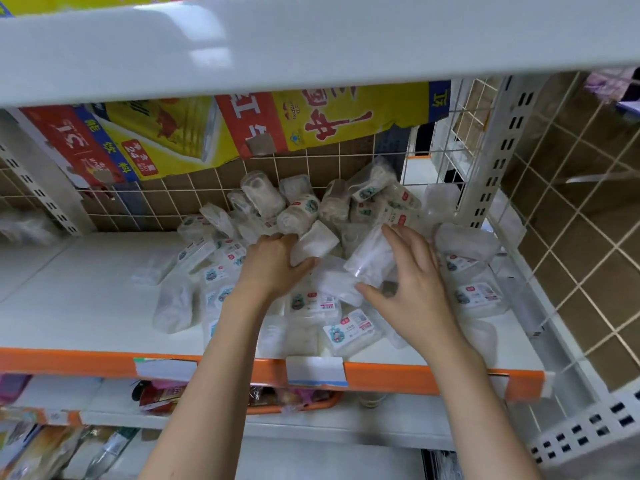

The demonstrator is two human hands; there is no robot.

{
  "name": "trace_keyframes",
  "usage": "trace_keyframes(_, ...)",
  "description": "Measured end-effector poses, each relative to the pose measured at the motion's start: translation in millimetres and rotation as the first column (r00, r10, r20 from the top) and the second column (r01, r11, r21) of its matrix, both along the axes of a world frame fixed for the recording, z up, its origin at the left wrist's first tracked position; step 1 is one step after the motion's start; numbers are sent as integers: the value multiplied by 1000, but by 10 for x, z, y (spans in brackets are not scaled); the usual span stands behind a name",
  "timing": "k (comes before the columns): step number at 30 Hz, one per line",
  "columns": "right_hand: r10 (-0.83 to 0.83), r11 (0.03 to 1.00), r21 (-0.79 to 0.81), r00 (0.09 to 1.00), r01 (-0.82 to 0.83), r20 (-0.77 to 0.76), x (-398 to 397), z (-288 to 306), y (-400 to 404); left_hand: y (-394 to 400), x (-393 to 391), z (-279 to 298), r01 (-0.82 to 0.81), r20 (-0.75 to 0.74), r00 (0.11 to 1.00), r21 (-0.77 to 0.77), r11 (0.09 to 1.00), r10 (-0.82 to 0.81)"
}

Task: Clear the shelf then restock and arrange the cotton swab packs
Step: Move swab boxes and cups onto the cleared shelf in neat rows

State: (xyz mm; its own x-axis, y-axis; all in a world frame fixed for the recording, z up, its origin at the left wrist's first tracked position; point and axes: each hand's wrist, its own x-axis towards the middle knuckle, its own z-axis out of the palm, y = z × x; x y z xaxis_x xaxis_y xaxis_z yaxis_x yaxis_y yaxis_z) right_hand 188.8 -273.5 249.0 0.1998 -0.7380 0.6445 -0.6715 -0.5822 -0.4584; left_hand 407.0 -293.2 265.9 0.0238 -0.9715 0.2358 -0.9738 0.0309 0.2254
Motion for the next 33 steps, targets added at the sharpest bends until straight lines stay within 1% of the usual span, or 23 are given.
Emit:
trace_keyframes(3, 11, 999, 32, 1000, -11, 19, 73, -12, 2, 9, 18, 55, -2, -37, 999, -57, 998, 0)
trace_keyframes(5, 10, 999, 42, 1000, -11, 23, 146, 6, 1, 44, 44, 104, -8, -89, 996, -85, 996, 0)
trace_keyframes(8, -5, 1000, 31, 1000, 4, 31, 296, 47, -8, 146, 145, 183, -45, -262, 965, -133, 990, 9)
trace_keyframes(10, -16, 999, 34, 999, 15, 33, 434, 74, 2, 242, 285, 199, -66, -353, 936, -200, 978, -9)
trace_keyframes(12, -22, 999, 29, 999, 21, 43, 623, 89, 15, 370, 490, 191, -100, -414, 910, -247, 964, -12)
trace_keyframes(15, -26, 1000, 17, 997, 25, 67, 998, 77, 45, 624, 914, 117, -149, -472, 882, -248, 957, 15)
trace_keyframes(19, -31, 997, 74, 997, 26, 72, 1636, 111, 140, 907, 1678, 74, -209, -487, 869, -209, 955, 83)
trace_keyframes(25, 19, 986, 166, 998, -28, 54, 2640, 169, 323, 1166, 2753, 40, -324, -511, 835, -158, 933, 203)
trace_keyframes(29, 76, 960, 268, 997, -82, 34, 3094, 109, 480, 1292, 3163, -41, -328, -505, 834, -126, 936, 225)
trace_keyframes(33, 86, 941, 328, 996, -77, -11, 3287, 37, 592, 1360, 3356, -126, -280, -436, 875, -107, 954, 208)
